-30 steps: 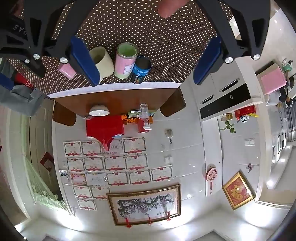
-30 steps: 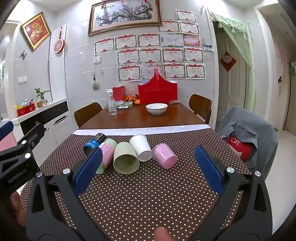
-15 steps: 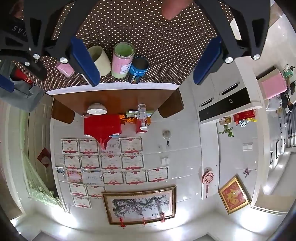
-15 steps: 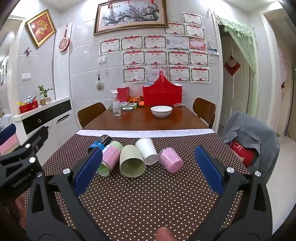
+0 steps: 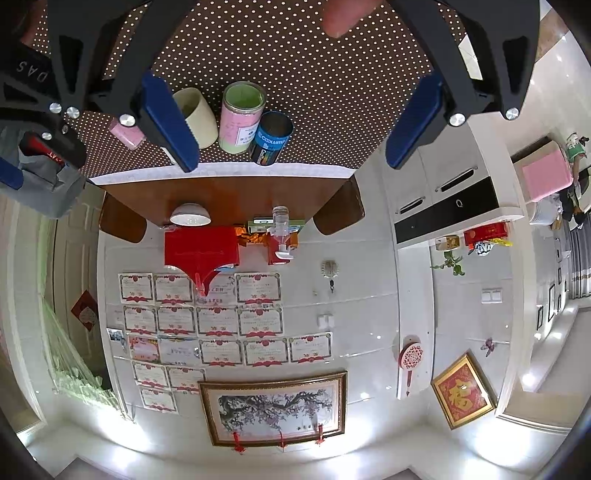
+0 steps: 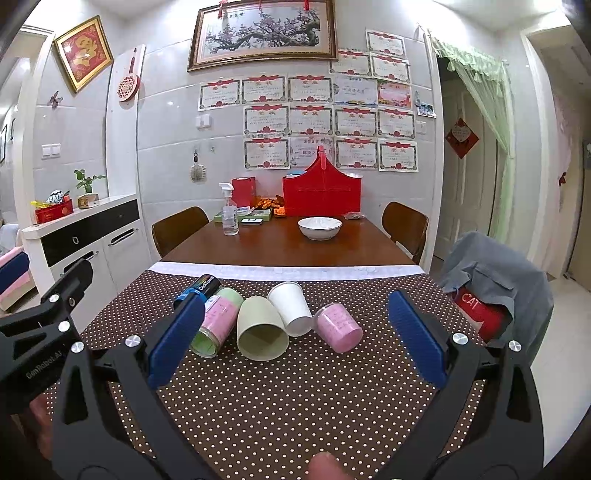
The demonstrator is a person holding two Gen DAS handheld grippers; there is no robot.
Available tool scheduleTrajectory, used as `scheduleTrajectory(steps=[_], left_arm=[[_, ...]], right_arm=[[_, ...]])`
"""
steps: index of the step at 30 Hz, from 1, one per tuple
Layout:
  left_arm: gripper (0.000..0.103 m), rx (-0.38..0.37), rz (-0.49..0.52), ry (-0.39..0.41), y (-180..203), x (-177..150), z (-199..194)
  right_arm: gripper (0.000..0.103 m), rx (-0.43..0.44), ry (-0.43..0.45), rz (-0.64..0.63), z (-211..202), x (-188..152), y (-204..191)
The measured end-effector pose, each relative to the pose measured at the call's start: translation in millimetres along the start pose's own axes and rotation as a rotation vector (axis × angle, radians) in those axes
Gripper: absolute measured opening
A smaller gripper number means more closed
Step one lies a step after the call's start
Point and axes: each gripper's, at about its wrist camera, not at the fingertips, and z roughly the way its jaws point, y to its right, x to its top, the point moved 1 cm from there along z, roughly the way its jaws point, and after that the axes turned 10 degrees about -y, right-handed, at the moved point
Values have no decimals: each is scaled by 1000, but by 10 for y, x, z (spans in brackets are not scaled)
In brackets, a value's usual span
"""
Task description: Flip cup upside down
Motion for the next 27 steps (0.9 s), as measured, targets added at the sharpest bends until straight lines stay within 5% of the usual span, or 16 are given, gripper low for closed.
scheduleTrajectory(steps=[27], left_arm=[[99,-21,-28,-28,-100,-39,100]], right_arm=[[97,6,-4,-22,-10,51,-22]])
